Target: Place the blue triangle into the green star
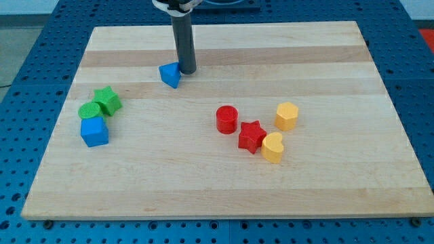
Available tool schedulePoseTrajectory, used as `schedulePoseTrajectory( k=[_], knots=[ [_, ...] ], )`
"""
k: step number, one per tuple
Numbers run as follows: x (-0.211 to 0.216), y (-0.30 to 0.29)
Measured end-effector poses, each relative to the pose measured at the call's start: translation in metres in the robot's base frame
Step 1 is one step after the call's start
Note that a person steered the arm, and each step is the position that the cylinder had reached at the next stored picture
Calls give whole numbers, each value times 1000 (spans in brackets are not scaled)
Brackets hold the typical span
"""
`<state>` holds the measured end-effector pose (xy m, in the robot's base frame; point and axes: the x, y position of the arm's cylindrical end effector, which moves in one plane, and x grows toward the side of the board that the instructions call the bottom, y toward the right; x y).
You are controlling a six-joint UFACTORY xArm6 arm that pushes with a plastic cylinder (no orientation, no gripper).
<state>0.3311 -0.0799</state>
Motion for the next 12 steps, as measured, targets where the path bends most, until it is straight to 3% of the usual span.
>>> schedulePoseTrajectory(
  k=[3,6,12],
  knots=[
    [1,-15],
    [37,-15],
    [25,-11]
  ],
)
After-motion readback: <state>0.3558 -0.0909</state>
